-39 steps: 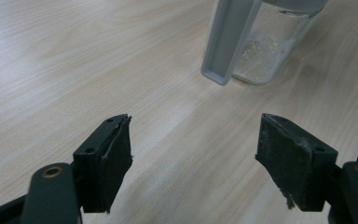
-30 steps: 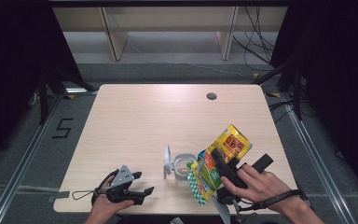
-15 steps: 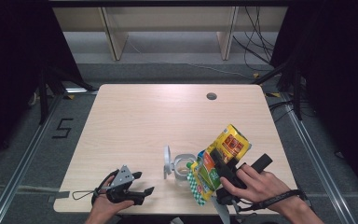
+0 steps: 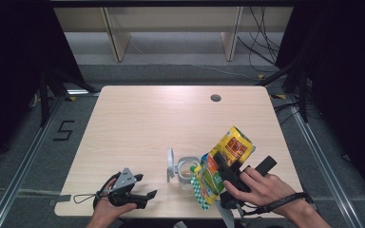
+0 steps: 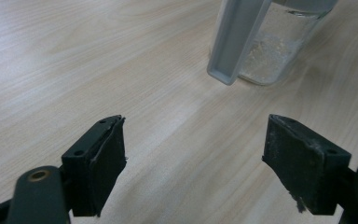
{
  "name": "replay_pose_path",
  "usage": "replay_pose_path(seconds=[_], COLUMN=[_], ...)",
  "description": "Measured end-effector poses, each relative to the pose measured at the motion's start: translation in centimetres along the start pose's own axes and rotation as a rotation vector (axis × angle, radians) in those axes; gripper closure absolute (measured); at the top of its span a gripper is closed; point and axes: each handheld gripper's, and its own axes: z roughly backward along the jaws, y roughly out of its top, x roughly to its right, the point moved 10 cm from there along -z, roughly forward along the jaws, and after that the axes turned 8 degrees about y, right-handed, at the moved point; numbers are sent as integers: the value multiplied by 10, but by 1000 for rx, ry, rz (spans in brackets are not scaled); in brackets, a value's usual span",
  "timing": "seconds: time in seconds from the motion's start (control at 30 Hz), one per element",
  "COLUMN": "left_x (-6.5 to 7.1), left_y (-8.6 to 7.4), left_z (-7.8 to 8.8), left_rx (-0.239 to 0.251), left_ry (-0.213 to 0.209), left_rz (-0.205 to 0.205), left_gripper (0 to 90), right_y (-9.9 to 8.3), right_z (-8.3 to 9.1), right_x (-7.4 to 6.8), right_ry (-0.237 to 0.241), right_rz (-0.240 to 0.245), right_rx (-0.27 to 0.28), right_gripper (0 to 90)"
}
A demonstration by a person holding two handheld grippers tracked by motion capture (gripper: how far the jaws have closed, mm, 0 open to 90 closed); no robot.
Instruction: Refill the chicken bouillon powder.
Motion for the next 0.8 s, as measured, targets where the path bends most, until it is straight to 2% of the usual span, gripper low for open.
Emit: replay_pose_path(seconds=[0.03,0.07,0.1,0.23,0.3,0.4,0.43,0.53,0.6,0.63,0.7,0.73,0.77,0.8], left_x=[0,-1,0,0,-1,1,0,1,-1,-1,1,-1,1,0], left_y=[0,0,1,1,0,0,1,1,-1,-1,0,0,0,0], left_z=[0,1,0,0,0,0,0,-1,1,1,1,0,0,1], left_rx=[2,-6,9,11,-2,1,4,10,-9,-10,-2,-5,0,4], left_ry=[1,2,2,3,9,2,3,2,13,13,10,17,6,5], left_rz=[5,-8,7,14,0,18,-5,1,-25,-26,2,-8,7,-1], left_gripper=[200,196,194,185,184,184,184,194,194,194,194,194,195,194], right_y=[-1,-1,0,-2,-2,-3,-3,-2,-3,-3,-4,-4,-4,-4], right_z=[0,0,0,1,1,1,1,2,3,3,4,5,5,5], right_x=[-1,-1,1,-1,0,-1,-1,-1,0,2,2,2,3,3], right_ry=[3,6,2,1,0,2,2,3,2,-1,-4,-3,-6,-5], right_rz=[-6,-1,18,-6,6,-3,1,13,23,34,28,27,38,38], right_rx=[-6,-9,-3,-10,-7,-11,-13,-11,-9,-6,-11,-13,-10,-12], right_gripper=[532,532,532,532,533,533,533,534,534,534,535,535,535,535])
